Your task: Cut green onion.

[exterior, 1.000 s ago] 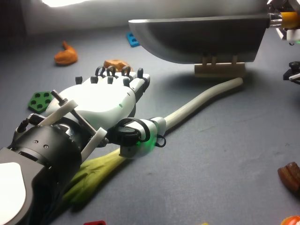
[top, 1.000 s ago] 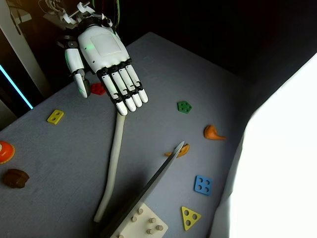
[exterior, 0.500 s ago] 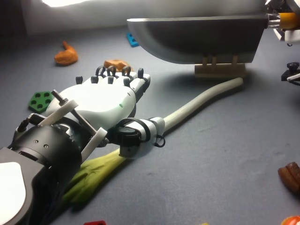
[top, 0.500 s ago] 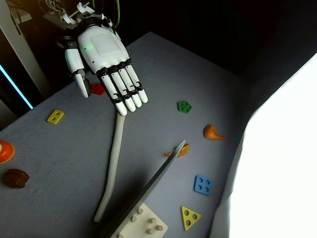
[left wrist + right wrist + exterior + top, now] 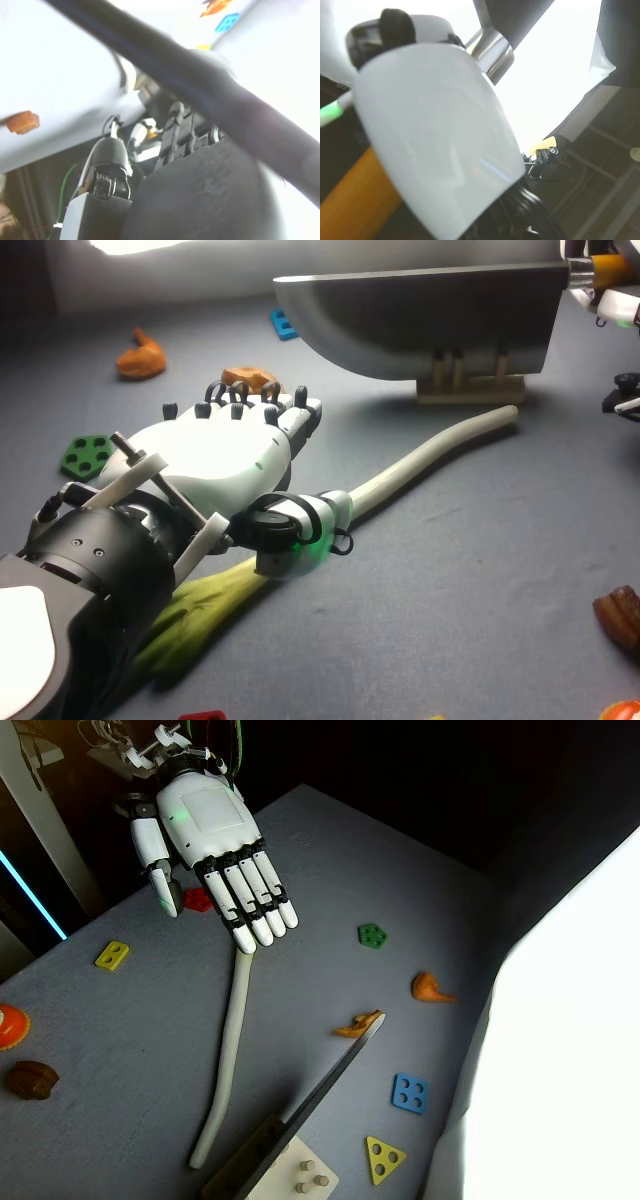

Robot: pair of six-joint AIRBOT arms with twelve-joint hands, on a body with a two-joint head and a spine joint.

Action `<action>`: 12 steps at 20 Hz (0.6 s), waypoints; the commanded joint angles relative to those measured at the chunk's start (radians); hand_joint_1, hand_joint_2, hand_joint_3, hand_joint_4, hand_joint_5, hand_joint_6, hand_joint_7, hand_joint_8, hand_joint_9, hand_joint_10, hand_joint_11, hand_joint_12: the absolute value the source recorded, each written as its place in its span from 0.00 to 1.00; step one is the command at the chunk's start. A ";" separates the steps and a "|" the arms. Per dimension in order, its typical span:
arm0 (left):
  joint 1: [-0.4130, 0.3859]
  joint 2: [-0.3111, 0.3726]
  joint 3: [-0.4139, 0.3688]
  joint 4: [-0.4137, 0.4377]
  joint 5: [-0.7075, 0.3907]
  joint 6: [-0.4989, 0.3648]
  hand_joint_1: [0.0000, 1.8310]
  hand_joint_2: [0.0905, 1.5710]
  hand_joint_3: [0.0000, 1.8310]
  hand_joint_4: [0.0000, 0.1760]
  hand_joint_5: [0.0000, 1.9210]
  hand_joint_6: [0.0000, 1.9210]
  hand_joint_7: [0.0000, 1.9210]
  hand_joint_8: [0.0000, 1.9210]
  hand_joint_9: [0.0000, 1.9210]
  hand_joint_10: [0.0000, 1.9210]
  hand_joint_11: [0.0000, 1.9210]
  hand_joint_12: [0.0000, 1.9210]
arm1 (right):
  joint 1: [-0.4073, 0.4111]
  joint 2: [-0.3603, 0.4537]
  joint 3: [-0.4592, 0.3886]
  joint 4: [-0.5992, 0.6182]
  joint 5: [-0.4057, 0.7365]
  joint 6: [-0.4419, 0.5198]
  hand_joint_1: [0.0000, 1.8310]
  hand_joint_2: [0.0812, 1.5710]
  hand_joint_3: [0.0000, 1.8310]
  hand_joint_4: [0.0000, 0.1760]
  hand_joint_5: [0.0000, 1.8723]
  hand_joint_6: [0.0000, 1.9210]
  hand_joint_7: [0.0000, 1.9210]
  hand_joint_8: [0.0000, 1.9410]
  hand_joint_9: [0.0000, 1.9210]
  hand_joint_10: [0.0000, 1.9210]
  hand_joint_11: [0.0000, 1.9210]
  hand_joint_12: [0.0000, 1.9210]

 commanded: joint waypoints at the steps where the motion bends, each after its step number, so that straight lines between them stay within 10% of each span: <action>1: -0.015 0.000 0.002 0.082 0.030 0.001 0.00 0.95 0.00 0.00 0.01 0.00 0.00 0.00 0.00 0.00 0.00 0.00 | 0.001 0.009 0.011 0.038 0.127 0.008 0.60 0.81 0.03 0.16 0.31 0.84 0.34 0.80 0.21 0.98 0.23 1.00; 2: -0.015 0.000 0.002 0.082 0.030 0.001 0.00 0.95 0.00 0.00 0.00 0.00 0.00 0.00 0.00 0.00 0.00 0.00 | 0.000 0.009 0.012 0.038 0.127 0.008 0.57 0.82 0.01 0.00 0.32 0.81 0.22 0.78 0.17 0.94 0.19 1.00; 5: -0.015 0.000 0.002 0.082 0.030 0.001 0.01 0.94 0.00 0.00 0.01 0.00 0.00 0.00 0.00 0.00 0.00 0.00 | -0.003 0.011 0.012 0.038 0.127 0.008 0.66 0.68 0.00 0.00 0.12 0.65 0.11 0.74 0.09 0.94 0.16 1.00; 9: -0.015 0.000 0.000 0.082 0.030 0.002 0.00 0.94 0.00 0.00 0.00 0.00 0.00 0.00 0.00 0.00 0.00 0.00 | -0.016 0.021 0.012 0.017 0.127 0.038 0.62 0.66 0.00 0.00 0.13 0.35 0.18 0.34 0.09 0.66 0.01 0.96; 12: -0.017 0.000 -0.001 0.082 0.030 0.002 0.01 0.94 0.00 0.00 0.01 0.00 0.00 0.00 0.00 0.00 0.00 0.00 | -0.022 0.028 0.012 0.011 0.127 0.040 0.60 0.61 0.00 0.03 0.13 0.07 0.14 0.05 0.04 0.41 0.00 0.70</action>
